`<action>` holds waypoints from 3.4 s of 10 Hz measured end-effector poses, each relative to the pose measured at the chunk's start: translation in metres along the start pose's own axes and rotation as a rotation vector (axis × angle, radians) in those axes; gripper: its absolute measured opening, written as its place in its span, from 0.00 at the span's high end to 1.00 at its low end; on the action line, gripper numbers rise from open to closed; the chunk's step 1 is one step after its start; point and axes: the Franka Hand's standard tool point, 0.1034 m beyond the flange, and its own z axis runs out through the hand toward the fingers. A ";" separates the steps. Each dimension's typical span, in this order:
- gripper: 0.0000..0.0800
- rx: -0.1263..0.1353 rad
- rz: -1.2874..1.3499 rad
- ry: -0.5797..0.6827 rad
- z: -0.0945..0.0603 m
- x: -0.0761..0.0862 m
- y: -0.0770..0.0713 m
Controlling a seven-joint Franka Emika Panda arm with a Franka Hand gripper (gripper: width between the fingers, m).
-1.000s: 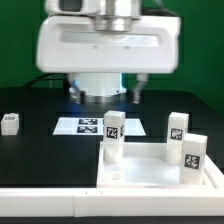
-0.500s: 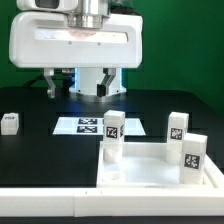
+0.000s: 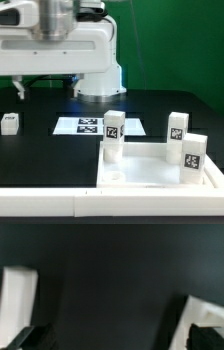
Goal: Assemble square table
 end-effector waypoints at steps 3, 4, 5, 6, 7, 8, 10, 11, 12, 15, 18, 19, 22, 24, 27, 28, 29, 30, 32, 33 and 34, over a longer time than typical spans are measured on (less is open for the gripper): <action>0.19 0.014 0.006 -0.166 0.002 0.003 -0.005; 0.19 0.017 0.013 -0.239 0.007 -0.003 -0.001; 0.19 0.006 0.032 -0.338 0.022 -0.018 0.018; 0.19 0.000 0.050 -0.465 0.033 -0.037 0.034; 0.19 -0.002 0.064 -0.564 0.039 -0.048 0.045; 0.19 0.005 0.081 -0.618 0.032 -0.043 0.050; 0.19 0.004 0.087 -0.719 0.037 -0.044 0.049; 0.19 0.002 0.086 -0.712 0.038 -0.044 0.052; 0.19 0.014 0.094 -0.722 0.042 -0.051 0.060; 0.19 0.067 0.119 -0.784 0.076 -0.088 0.069; 0.19 0.066 0.120 -0.782 0.075 -0.087 0.069; 0.19 0.064 0.125 -0.783 0.078 -0.089 0.069; 0.19 0.059 0.142 -0.799 0.116 -0.117 0.057; 0.19 0.053 0.141 -0.789 0.118 -0.117 0.058; 0.19 0.047 0.166 -0.809 0.125 -0.123 0.058; 0.19 0.040 0.177 -0.820 0.130 -0.124 0.056; 0.30 0.040 0.177 -0.816 0.129 -0.124 0.057; 0.30 0.040 0.178 -0.816 0.129 -0.124 0.057; 0.65 0.040 0.178 -0.816 0.128 -0.124 0.057; 0.65 0.040 0.178 -0.816 0.128 -0.124 0.057; 0.65 0.036 0.167 -0.801 0.123 -0.117 0.054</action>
Offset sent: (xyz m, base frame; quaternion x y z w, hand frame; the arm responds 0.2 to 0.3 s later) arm 0.0000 0.0000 0.0000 0.0000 -0.1938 0.0000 0.9810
